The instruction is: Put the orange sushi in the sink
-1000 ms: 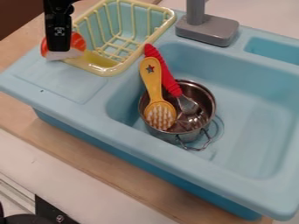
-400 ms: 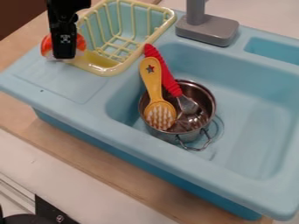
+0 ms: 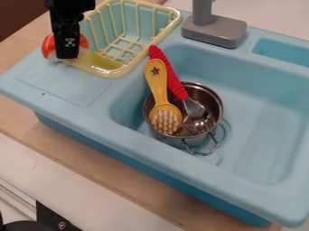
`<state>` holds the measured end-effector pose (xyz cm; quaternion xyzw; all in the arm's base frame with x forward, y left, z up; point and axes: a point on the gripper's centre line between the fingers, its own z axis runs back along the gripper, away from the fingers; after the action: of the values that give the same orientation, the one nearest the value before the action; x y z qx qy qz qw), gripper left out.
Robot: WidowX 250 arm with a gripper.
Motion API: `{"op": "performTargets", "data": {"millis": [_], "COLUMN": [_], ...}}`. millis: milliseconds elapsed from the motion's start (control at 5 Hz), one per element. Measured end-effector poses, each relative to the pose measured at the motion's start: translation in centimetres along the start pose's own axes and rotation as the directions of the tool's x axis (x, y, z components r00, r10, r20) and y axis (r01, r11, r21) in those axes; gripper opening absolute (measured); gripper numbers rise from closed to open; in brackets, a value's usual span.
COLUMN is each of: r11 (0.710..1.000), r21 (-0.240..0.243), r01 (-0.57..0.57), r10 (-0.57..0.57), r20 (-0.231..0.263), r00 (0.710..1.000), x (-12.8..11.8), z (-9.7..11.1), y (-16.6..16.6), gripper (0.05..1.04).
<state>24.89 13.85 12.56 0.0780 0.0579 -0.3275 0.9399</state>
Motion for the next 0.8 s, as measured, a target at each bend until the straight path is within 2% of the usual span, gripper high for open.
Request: {"op": "performTargets", "data": {"millis": [400, 600, 800], "r11": [1.000, 0.999, 0.994], "r21": [-0.006, -0.035, -0.046], "r01": [-0.010, 0.024, 0.103], "r10": [0.010, -0.024, -0.103], "r20": [0.007, 0.000, -0.008], "r00": [1.000, 1.000, 0.995], "x": [1.0, 2.7, 5.2], "z": [0.0, 0.6, 1.5], "y": [-0.8, -2.5, -4.7], "gripper": [0.544, 0.544, 0.543]}}
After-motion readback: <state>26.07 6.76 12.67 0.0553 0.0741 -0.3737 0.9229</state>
